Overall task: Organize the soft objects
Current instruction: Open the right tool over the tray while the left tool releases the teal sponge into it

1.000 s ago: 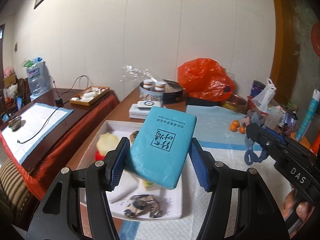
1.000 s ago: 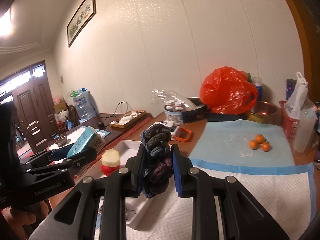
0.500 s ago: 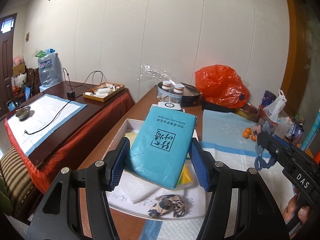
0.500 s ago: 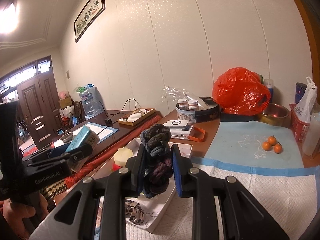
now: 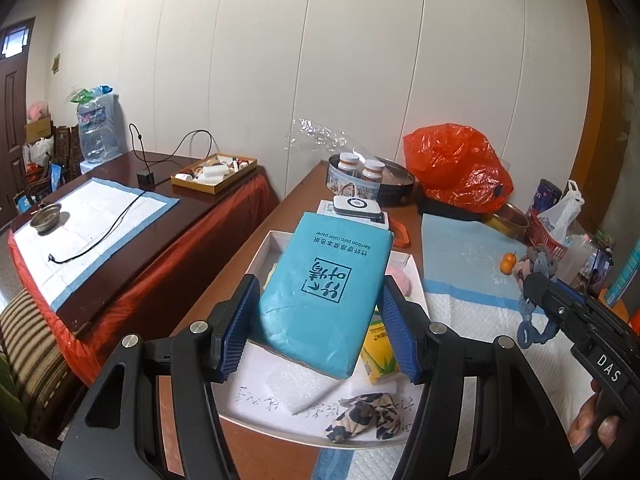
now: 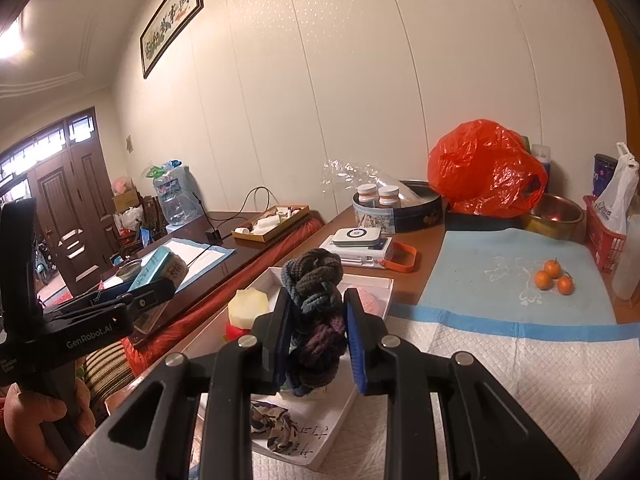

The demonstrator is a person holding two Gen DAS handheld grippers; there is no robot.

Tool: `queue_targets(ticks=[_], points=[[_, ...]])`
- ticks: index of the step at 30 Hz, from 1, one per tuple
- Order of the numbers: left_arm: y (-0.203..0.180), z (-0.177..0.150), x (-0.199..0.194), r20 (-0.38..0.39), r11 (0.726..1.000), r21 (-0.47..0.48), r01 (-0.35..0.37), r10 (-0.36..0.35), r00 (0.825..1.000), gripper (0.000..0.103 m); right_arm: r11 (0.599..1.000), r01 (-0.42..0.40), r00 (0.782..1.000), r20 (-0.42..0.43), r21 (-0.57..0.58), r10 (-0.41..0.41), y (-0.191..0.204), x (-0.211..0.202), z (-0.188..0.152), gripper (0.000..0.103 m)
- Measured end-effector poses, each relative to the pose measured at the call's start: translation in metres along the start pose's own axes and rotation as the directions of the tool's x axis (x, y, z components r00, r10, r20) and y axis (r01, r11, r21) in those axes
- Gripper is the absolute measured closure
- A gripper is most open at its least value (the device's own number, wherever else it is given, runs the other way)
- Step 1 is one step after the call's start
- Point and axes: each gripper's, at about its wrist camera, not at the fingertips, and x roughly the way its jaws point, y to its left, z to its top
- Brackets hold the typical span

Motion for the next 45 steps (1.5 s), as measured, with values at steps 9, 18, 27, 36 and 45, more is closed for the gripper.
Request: queue_targets(ticks=[9,18,27,36,45], points=[[0.012,0.053,0.012,0.038,0.998,0.044,0.044,-0.045,0.998,0.042,0.999,0.004,1.0,-0.022,-0.035,-0.005,0.023,0.028,0.015,0.077],[0.024,0.075,0.06,-0.025,0.995,0.075,0.064,-0.062,0.998,0.042,0.999,-0.022,0.999,-0.034,-0.035,0.021,0.06,0.057,0.041,0.077],[0.038,0.047,0.129,-0.201,0.995,0.061,0.081,-0.067,0.977,0.042,1.0,0.008,0.984,-0.179,-0.011,-0.01,0.076,0.097,0.014,0.077],[0.033,0.034,0.164,-0.277,0.991,0.088,0.103,-0.075,0.958,0.042,0.998,0.061,0.966,-0.252,0.014,-0.056,0.068,0.121,0.001,0.077],[0.051,0.025,0.159,-0.229,0.999,0.045,0.01,0.001,0.973,0.005,0.99,0.141,0.95,-0.285,0.017,-0.13,0.053,0.134,-0.006,0.016]])
